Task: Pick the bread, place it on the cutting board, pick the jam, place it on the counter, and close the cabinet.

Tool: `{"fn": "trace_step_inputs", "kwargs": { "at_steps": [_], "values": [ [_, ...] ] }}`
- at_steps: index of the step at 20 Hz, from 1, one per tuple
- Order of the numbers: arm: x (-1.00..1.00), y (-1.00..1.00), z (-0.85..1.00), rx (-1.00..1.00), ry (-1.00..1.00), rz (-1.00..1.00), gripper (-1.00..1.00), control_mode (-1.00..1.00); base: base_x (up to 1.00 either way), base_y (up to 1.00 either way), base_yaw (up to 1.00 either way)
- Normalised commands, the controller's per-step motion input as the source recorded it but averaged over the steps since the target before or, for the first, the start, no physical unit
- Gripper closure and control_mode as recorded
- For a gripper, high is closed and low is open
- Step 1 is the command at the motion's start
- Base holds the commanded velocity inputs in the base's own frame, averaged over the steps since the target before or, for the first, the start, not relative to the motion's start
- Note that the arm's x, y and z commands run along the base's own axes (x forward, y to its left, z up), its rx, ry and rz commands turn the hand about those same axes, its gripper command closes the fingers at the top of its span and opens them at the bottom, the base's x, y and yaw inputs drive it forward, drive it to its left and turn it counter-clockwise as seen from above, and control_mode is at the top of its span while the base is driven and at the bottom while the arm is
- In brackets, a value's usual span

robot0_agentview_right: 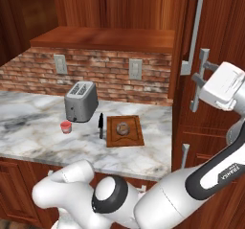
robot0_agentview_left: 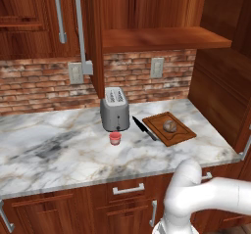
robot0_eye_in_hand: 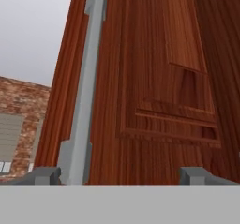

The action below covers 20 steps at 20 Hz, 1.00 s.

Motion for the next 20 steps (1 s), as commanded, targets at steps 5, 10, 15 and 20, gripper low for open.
{"fn": "trace_step_inputs", "kwargs": {
  "at_steps": [5, 10, 15, 20],
  "values": [
    [0.07, 0.05, 0.0, 0.0, 0.0, 0.0, -1.0, -1.0, 0.0, 0.0, 0.0],
    [0.02, 0.16, 0.0, 0.0, 0.0, 0.0, -1.0, -1.0, 0.0, 0.0, 0.0],
    [0.0, 0.29, 0.0, 0.0, 0.0, 0.0, -1.0, -1.0, 0.0, 0.0, 0.0],
    [0.0, 0.4, 0.0, 0.0, 0.0, 0.0, -1.0, -1.0, 0.0, 0.0, 0.0]
  ]
}}
